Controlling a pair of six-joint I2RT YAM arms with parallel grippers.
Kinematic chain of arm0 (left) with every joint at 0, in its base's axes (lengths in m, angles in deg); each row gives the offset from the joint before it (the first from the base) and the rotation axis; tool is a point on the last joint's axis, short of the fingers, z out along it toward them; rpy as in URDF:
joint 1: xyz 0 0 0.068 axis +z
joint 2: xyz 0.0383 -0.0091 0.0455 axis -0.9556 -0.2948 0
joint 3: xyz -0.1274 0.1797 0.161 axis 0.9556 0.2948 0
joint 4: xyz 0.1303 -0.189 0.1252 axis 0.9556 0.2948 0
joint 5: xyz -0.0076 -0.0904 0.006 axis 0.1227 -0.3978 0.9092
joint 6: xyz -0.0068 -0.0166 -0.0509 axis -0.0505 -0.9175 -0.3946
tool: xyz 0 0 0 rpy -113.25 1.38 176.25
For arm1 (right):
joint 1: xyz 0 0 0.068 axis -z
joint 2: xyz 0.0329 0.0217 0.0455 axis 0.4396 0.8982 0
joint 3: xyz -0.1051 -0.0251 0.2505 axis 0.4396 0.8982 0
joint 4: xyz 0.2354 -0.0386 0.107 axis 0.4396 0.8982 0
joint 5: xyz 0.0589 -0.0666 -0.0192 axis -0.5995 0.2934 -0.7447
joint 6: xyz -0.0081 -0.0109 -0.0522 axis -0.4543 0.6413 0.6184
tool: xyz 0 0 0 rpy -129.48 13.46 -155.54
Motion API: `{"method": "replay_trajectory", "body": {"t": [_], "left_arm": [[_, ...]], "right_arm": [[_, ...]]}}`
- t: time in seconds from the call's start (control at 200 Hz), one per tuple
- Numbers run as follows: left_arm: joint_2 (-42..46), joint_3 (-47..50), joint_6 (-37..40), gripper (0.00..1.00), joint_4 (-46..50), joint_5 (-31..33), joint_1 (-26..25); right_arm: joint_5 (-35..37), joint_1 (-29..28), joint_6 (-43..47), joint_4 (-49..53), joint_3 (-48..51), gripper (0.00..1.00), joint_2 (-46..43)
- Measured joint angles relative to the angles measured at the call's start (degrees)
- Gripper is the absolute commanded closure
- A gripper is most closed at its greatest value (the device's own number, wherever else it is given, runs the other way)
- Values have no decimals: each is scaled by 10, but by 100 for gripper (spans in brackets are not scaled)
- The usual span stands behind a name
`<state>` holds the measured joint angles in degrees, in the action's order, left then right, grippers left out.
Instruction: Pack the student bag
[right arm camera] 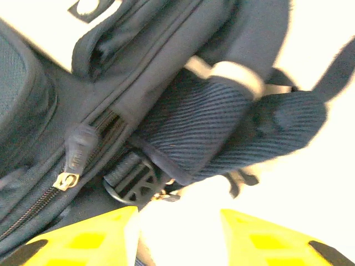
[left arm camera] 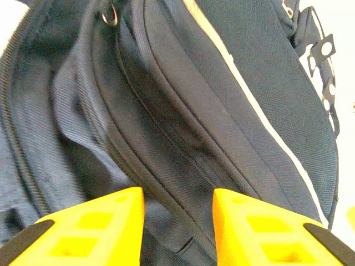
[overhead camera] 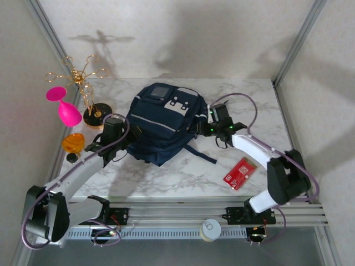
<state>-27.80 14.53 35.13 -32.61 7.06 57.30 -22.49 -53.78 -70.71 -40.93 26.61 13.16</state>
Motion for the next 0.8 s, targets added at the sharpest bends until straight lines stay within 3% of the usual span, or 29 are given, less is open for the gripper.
{"method": "replay_trajectory", "body": {"t": [0.08, 0.155, 0.451, 0.801], "left_arm": [[18, -6, 10, 57, 19, 0, 0], [32, -6, 11, 57, 22, -1, 0], [30, -1, -28, 57, -30, -9, -1], [-34, 11, -56, 58, -89, -9, -2]], "right_arm": [[-22, 3, -12, 5, 0, 43, -34], [-57, 2, -22, 5, -15, 43, -33], [-134, -12, -59, 11, -176, 38, 166], [-147, -37, -54, 42, -269, 44, 249]]}}
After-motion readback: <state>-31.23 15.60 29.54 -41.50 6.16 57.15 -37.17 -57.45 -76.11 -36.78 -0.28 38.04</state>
